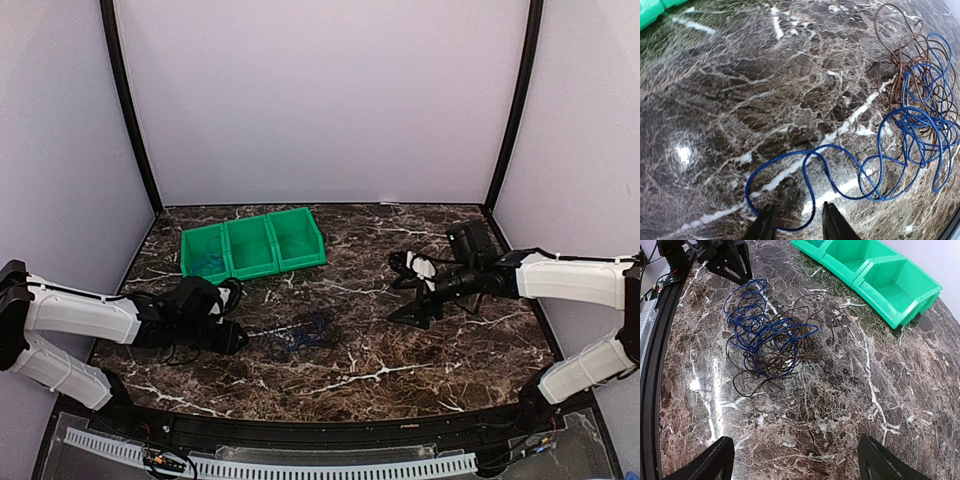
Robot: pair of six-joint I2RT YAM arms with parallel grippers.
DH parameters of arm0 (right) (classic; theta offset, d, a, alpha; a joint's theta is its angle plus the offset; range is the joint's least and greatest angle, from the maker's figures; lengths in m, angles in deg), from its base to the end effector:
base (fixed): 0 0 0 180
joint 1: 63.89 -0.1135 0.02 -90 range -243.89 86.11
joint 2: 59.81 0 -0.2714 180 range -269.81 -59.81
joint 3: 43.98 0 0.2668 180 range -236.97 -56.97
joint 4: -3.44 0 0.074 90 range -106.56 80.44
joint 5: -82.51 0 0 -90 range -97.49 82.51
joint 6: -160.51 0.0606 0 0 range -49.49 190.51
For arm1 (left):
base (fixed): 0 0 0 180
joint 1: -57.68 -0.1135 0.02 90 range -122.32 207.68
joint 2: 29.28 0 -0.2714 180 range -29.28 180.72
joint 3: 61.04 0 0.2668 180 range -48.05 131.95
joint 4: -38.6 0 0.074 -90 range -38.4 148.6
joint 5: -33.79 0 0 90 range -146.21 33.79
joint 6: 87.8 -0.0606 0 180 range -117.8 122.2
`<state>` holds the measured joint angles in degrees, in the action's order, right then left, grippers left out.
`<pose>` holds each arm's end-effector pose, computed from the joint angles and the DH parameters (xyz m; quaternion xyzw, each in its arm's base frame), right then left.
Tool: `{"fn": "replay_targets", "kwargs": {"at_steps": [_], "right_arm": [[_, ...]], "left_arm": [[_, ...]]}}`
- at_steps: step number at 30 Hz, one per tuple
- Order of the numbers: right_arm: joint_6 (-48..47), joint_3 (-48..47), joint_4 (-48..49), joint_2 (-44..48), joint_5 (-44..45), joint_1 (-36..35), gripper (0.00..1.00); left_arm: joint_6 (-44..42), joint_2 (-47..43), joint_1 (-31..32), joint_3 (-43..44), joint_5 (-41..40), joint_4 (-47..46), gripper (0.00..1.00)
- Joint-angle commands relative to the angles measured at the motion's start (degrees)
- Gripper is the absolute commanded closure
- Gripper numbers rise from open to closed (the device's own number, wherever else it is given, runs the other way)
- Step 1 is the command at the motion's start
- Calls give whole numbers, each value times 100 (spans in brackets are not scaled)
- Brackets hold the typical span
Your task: Untangle the cables
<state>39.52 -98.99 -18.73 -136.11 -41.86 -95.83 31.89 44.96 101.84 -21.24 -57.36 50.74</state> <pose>0.2317 0.1847 0.1950 -0.5577 0.6877 0.2745 0.3752 0.1865 -0.1794 0.1261 0.1133 0.9221 -0.2148 0.3013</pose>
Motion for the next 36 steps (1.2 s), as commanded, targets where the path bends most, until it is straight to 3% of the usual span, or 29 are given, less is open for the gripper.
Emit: {"fn": "replay_targets", "kwargs": {"at_steps": [1, 8, 12, 15, 17, 22, 29, 36], "right_arm": [[-32, 7, 107, -18, 69, -49, 13], [-41, -8, 87, -50, 53, -58, 12], [-40, 1, 84, -11, 70, -58, 12], [-40, 9, 91, 18, 71, -55, 12], [-55, 10, 95, 18, 71, -55, 12], [-59, 10, 86, 18, 71, -58, 12], [-68, 22, 73, 32, 71, -57, 12], [-159, -172, -45, -3, 60, -128, 13]], "left_arm": [[-132, 40, -1, 123, 92, -339, 74], [-244, 109, 0, 195, 61, -515, 83], [-261, 254, 3, 297, 102, -455, 96], [-262, 247, 3, 383, 106, -384, 100], [-262, 201, -2, 427, 93, -316, 100], [-227, 227, -2, 438, 93, -206, 86], [-166, 791, -2, 494, 433, -168, 82], [-253, 664, 0, 832, 414, 139, 97]]}}
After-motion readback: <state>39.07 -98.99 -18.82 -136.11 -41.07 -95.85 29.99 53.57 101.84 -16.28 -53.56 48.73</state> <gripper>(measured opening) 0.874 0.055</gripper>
